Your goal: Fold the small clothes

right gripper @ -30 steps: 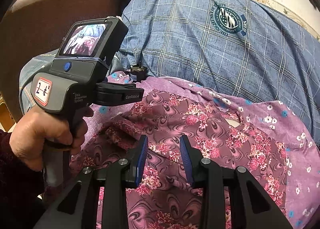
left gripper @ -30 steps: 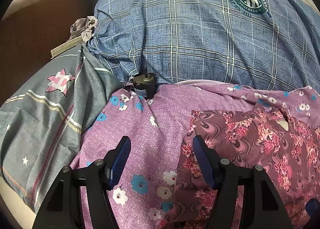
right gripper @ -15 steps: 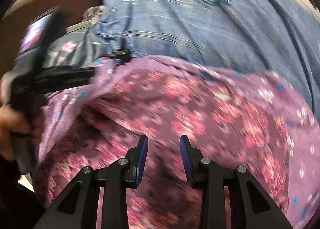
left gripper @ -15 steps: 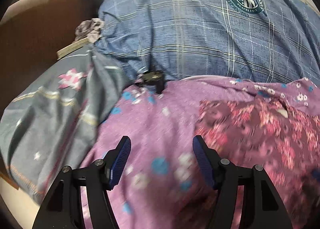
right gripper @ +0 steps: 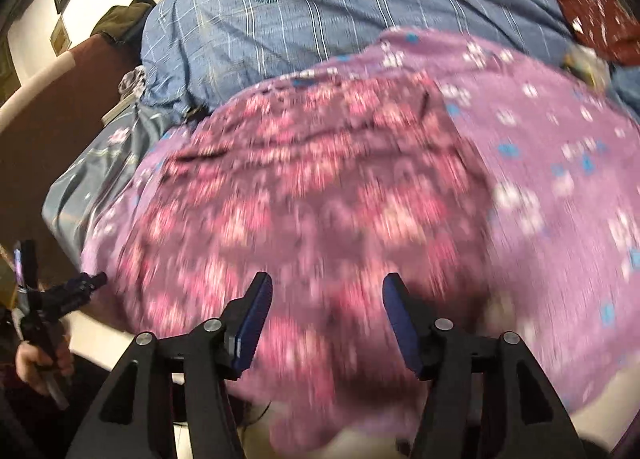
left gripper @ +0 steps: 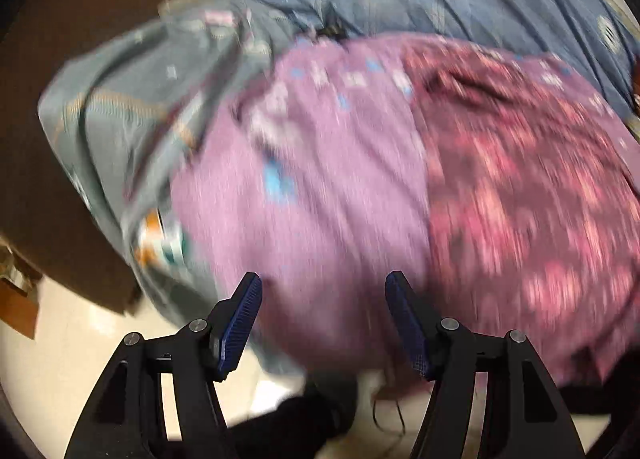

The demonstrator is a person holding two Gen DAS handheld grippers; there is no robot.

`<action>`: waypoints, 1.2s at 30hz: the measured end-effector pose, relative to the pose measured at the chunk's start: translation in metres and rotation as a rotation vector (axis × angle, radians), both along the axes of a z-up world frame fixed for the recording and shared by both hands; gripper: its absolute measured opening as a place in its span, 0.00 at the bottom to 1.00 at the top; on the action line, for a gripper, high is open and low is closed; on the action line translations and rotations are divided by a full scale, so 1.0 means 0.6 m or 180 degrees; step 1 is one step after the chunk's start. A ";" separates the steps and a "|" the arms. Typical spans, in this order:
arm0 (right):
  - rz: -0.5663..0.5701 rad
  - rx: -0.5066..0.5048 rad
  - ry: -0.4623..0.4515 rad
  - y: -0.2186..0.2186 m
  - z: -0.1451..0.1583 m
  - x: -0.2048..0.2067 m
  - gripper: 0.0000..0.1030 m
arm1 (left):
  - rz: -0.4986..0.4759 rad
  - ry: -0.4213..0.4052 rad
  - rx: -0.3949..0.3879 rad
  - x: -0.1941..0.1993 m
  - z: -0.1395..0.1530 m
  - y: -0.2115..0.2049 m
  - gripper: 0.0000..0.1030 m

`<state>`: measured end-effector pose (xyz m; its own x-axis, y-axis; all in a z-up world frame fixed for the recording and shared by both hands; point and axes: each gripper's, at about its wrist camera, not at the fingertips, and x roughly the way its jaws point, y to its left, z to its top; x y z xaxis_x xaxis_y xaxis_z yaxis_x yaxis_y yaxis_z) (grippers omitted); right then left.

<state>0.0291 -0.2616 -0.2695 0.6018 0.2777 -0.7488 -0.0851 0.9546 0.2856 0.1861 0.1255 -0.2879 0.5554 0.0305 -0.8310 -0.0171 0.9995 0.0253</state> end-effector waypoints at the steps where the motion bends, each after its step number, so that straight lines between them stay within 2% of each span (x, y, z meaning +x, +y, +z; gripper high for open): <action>1: -0.0032 -0.0009 0.0076 -0.005 -0.004 -0.018 0.68 | -0.0044 0.0081 -0.0028 -0.013 -0.010 -0.002 0.62; 2: -0.0064 0.0004 0.0160 -0.008 -0.010 -0.030 0.71 | -0.0061 0.0144 -0.0028 -0.024 -0.019 -0.004 0.62; 7: -0.0252 0.0377 0.0914 -0.003 -0.084 -0.050 0.73 | 0.0012 0.0373 -0.0194 -0.040 -0.041 0.001 0.62; 10: -0.0328 0.0631 0.1209 0.028 -0.127 -0.044 0.72 | 0.0017 0.0351 -0.0225 -0.042 -0.033 -0.003 0.62; 12: -0.0436 0.0616 0.1307 0.049 -0.145 -0.033 0.72 | -0.0038 0.0274 -0.0182 -0.046 -0.030 -0.008 0.62; 15: -0.0586 0.0294 0.1408 0.071 -0.168 -0.023 0.72 | -0.0112 0.0171 -0.0162 -0.053 -0.033 -0.010 0.62; 16: -0.0582 0.0283 0.1385 0.069 -0.173 -0.027 0.70 | -0.0114 0.0173 -0.0201 -0.056 -0.036 -0.004 0.61; 17: -0.0598 0.0293 0.1357 0.064 -0.174 -0.030 0.57 | -0.0116 0.0200 -0.0279 -0.057 -0.040 0.002 0.60; 18: -0.0636 0.0267 0.1338 0.055 -0.175 -0.036 0.36 | -0.0118 0.0216 -0.0357 -0.060 -0.044 0.006 0.58; 19: -0.0645 0.0255 0.1316 0.043 -0.174 -0.040 0.25 | -0.0125 0.0218 -0.0412 -0.062 -0.049 0.015 0.52; 20: -0.0642 0.0261 0.1280 0.032 -0.172 -0.046 0.07 | -0.0146 0.0225 -0.0481 -0.061 -0.053 0.018 0.46; 21: -0.0654 0.0248 0.1230 0.019 -0.166 -0.054 0.06 | -0.0187 0.0246 -0.0582 -0.054 -0.057 0.025 0.29; 22: -0.0666 0.0239 0.1189 0.006 -0.160 -0.062 0.06 | -0.0240 0.0284 -0.0689 -0.043 -0.067 0.038 0.19; 23: -0.0675 0.0255 0.1169 -0.005 -0.155 -0.070 0.05 | -0.0282 0.0312 -0.0765 -0.042 -0.070 0.038 0.19; 27: -0.0693 0.0433 0.1100 -0.045 -0.130 -0.099 0.05 | -0.0324 0.0319 -0.0792 -0.035 -0.074 0.035 0.20; 29: -0.0682 0.0422 0.1063 -0.053 -0.116 -0.101 0.05 | -0.0288 0.0352 -0.0846 -0.032 -0.077 0.036 0.29; 31: -0.0658 0.0442 0.1038 -0.064 -0.098 -0.112 0.05 | -0.0207 0.0414 -0.0859 -0.026 -0.086 0.039 0.57; 33: -0.0640 0.0507 0.1044 -0.078 -0.090 -0.117 0.05 | -0.0137 0.0487 -0.0900 -0.024 -0.096 0.038 0.59; 36: -0.0584 0.0696 0.1105 -0.099 -0.079 -0.127 0.05 | -0.0167 0.0715 -0.1159 -0.025 -0.117 0.036 0.59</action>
